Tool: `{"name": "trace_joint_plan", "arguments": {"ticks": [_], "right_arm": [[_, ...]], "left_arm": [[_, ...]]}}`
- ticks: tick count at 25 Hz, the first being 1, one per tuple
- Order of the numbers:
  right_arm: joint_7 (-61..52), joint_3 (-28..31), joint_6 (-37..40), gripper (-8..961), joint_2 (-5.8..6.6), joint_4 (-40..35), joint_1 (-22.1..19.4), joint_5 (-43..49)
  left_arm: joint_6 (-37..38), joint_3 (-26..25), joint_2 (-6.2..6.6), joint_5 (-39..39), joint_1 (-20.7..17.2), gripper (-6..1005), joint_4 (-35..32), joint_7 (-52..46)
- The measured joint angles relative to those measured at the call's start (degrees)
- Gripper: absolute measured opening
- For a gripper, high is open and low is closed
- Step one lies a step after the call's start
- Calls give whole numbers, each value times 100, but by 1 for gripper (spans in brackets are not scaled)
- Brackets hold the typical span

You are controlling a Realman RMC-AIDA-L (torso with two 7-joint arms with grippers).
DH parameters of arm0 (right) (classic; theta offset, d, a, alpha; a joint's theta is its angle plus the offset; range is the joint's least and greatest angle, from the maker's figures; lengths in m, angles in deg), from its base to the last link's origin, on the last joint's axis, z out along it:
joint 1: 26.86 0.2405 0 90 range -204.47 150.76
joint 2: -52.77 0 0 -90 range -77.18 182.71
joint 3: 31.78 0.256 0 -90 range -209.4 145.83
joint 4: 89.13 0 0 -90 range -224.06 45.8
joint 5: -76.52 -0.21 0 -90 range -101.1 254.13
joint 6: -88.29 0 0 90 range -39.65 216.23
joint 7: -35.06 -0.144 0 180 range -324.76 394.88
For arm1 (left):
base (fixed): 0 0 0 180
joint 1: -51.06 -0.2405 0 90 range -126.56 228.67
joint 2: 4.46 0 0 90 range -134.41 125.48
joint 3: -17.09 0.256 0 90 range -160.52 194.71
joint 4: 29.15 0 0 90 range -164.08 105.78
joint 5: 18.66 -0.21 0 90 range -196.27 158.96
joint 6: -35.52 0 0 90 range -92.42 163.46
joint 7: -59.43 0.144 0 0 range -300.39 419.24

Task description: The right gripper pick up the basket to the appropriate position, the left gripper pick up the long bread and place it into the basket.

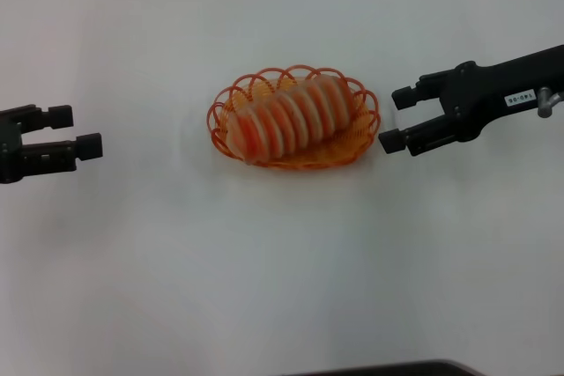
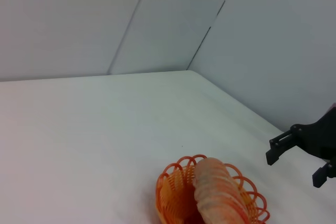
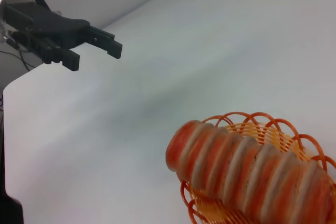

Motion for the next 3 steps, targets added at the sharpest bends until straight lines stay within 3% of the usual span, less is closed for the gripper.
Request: {"name": "trace_joint_plan", "arguments": {"ticks": [3], "right_arm": [[-1, -25, 1, 916, 0, 0, 25, 22]], "left_arm": [[9, -1, -11, -2, 17, 892, 3, 0]]}}
